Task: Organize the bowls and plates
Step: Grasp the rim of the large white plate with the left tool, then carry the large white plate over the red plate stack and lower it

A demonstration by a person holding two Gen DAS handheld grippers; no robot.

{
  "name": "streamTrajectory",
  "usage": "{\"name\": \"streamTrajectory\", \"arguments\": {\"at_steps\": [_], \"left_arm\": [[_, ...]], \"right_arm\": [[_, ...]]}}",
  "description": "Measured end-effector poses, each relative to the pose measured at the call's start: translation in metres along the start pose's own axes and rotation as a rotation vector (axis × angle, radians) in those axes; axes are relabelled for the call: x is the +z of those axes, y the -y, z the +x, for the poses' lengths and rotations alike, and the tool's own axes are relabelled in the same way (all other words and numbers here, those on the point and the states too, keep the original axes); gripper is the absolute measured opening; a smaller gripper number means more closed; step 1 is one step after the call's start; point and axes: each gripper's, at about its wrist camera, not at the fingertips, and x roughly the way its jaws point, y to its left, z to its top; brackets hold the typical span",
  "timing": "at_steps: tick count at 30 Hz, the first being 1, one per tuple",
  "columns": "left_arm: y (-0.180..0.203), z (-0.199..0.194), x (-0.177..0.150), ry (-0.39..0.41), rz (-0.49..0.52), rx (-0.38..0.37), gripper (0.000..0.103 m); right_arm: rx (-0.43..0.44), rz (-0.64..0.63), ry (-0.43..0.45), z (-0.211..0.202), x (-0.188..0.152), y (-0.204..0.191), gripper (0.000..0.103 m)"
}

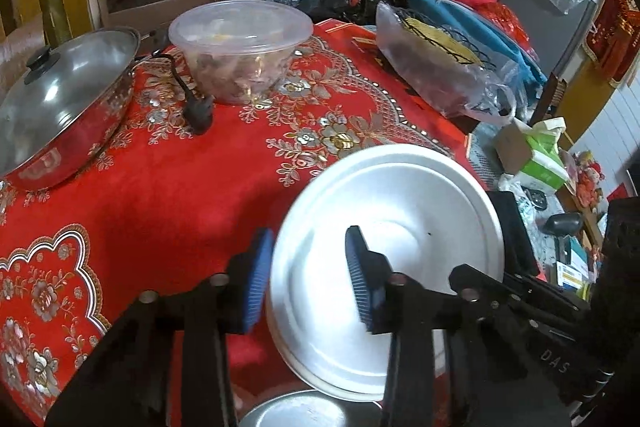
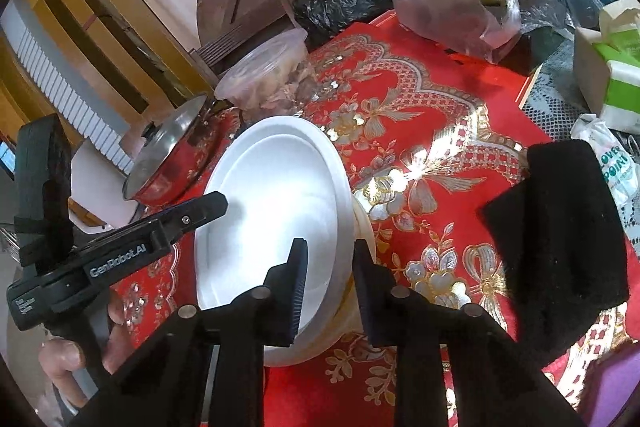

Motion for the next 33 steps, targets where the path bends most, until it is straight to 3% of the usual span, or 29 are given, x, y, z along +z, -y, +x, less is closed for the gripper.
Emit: {"name": "streamTrajectory", "arguments": {"at_steps": [7, 20, 33], "left_arm": [[-0.006, 0.000, -0.001, 0.007, -0.006, 0.034, 0.009], [-0.011, -0.044, -0.008, 0.062, -0.023, 0.037, 0.009], [-0.045, -0.094, -0.045, 0.081, -0.078, 0.126, 0.009]], "right_arm": [[0.011, 0.002, 0.009, -0.004, 0.001, -0.001, 0.025], [0.033, -0.024, 0.021, -0.019, 0.001, -0.021, 0.026], [0.054, -0.152, -0.008, -0.032, -0.023, -0.089, 0.027]]}}
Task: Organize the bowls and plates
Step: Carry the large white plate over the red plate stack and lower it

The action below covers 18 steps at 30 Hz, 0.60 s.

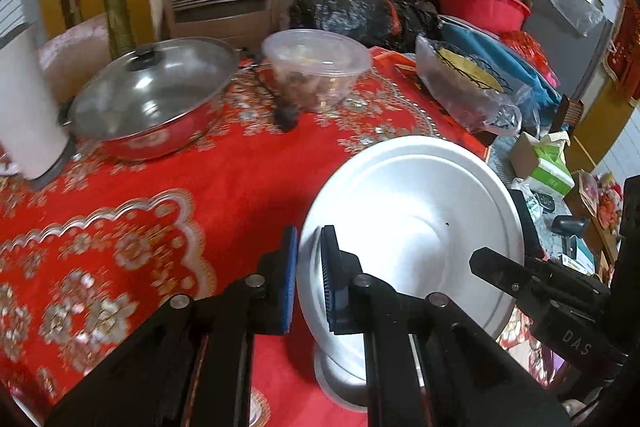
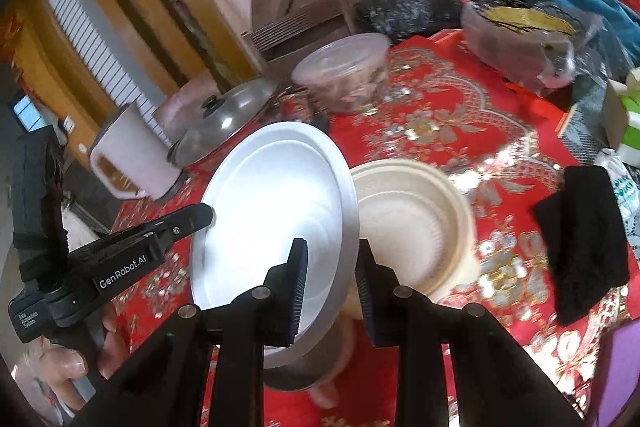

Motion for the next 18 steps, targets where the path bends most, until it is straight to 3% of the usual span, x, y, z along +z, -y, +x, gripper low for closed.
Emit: {"name": "streamTrajectory", "arguments": {"at_steps": [18], "left_arm": [[-0.103, -0.092, -0.090, 0.063, -0.171, 0.198, 0.009]], "right_arm": [[0.126, -0.190, -0.114, 0.027, -0.064, -0.132, 0.028]]}}
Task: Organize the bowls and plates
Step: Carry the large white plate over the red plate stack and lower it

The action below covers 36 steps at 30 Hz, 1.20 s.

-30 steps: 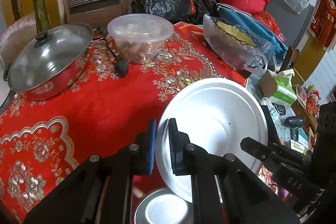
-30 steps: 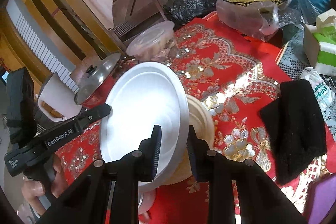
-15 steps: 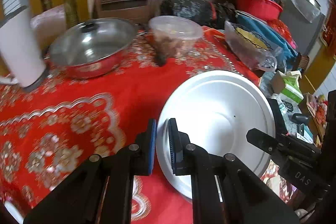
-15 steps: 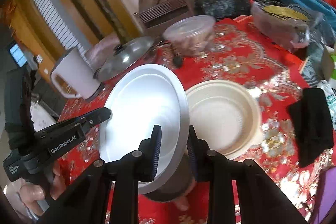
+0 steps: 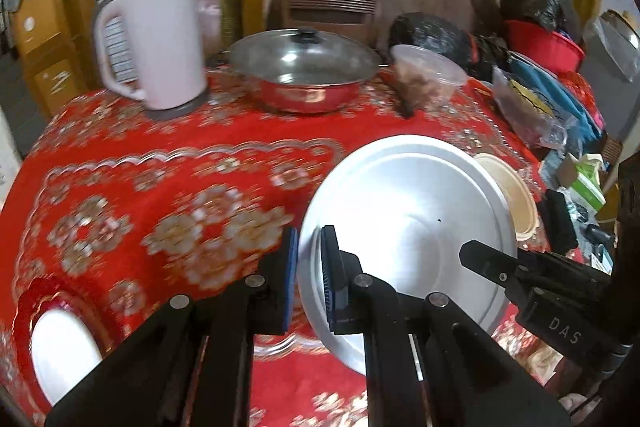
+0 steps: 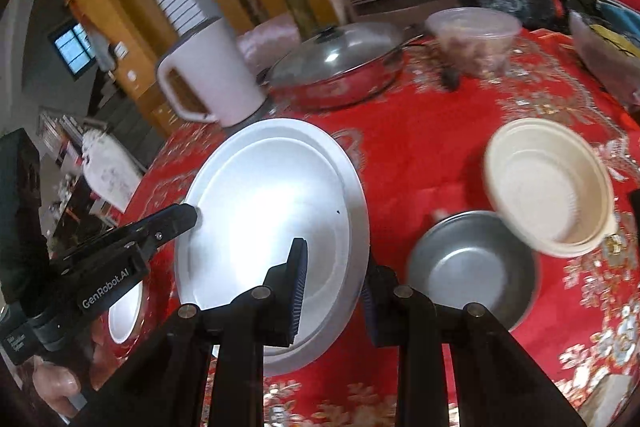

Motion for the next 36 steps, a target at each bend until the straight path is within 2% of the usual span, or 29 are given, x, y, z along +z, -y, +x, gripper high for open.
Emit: {"name": "streamTrajectory", "arguments": {"at_steps": [8, 17, 29, 36], "left_arm": [[-0.039, -0.015, -0.026, 0.013, -0.058, 0.027, 0.009], [-0.059, -0.028, -0.051, 0.040, -0.098, 0.052, 0.009], [-0.083, -0.050, -0.066, 0.080, -0.134, 0.085, 0.009], [-0.115, -0.066, -0.077, 0.089, -0.179, 0.122, 0.009]], "right_arm": [[0.018, -0.050, -0.034, 0.008, -0.020, -0.036, 0.028], [0.024, -0.086, -0.052, 0.011, -0.038, -0.060, 0.030], [0.033, -0.146, -0.052, 0.010, -0.040, -0.097, 0.031], [0.072, -0.204, -0.067, 0.020, -0.043, -0.135, 0.032]]}}
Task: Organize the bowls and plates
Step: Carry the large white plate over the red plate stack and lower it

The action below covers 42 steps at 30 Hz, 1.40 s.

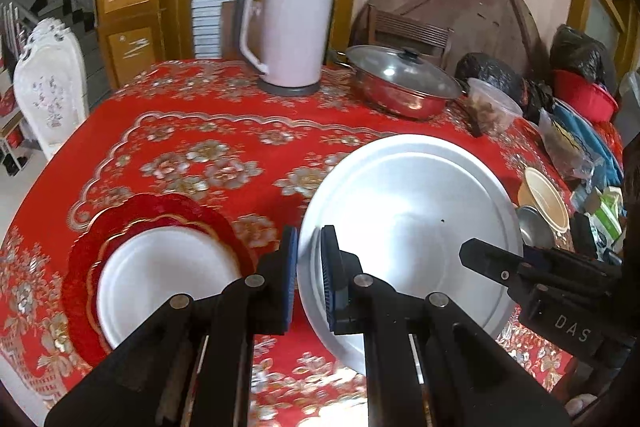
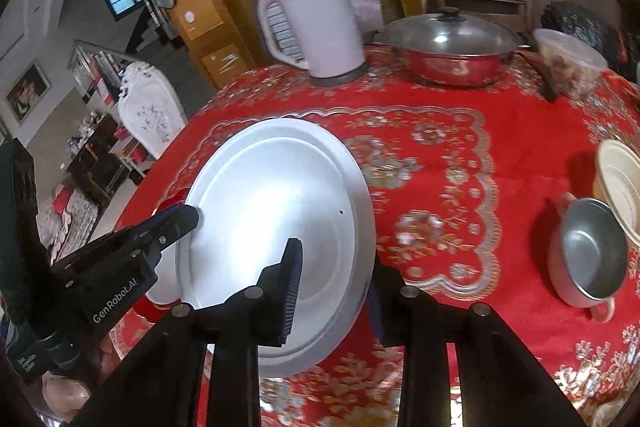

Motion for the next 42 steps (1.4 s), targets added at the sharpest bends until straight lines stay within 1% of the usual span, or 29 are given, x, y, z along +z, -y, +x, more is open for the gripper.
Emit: {"name": "streamTrajectory", "arguments": {"at_steps": [5, 13, 17, 20, 24, 28, 32, 38, 42], "left_arm": [[-0.023, -0.011, -0.002, 0.018, -0.030, 0.036, 0.009], [-0.045, -0.022, -0.008, 0.028, -0.067, 0.041, 0.009], [-0.059, -0.024, -0.011, 0.018, -0.085, 0.042, 0.009], [-0.071, -0.027, -0.013, 0.020, -0.106, 0.050, 0.009], [-0.092, -0.031, -0.014, 0.029, -0.139, 0.090, 0.009], [-0.116, -0.030, -0.014, 0.027, -0.176, 0.130, 0.009], [-0.133, -0.027, -0.018, 0.018, -0.200, 0.159, 0.009], [-0.152, -0.011, -0.025, -0.019, -0.220, 0.187, 0.009], [-0.157, -0.003, -0.028, -0.038, -0.227, 0.189, 0.009]], "right_arm": [[0.026, -0.040, -0.014, 0.010, -0.001, -0.025, 0.033], [0.043, -0.067, -0.028, 0.017, -0.006, -0.044, 0.033], [0.056, -0.082, -0.035, 0.020, -0.005, -0.055, 0.033], [0.071, -0.096, -0.043, 0.027, -0.003, -0.069, 0.033], [0.098, -0.126, -0.053, 0.039, 0.003, -0.092, 0.034], [0.116, -0.160, -0.072, 0.053, 0.006, -0.115, 0.038], [0.131, -0.172, -0.109, 0.074, 0.003, -0.130, 0.038], [0.143, -0.171, -0.160, 0.099, -0.003, -0.138, 0.038], [0.151, -0.165, -0.182, 0.105, -0.007, -0.138, 0.039]]}}
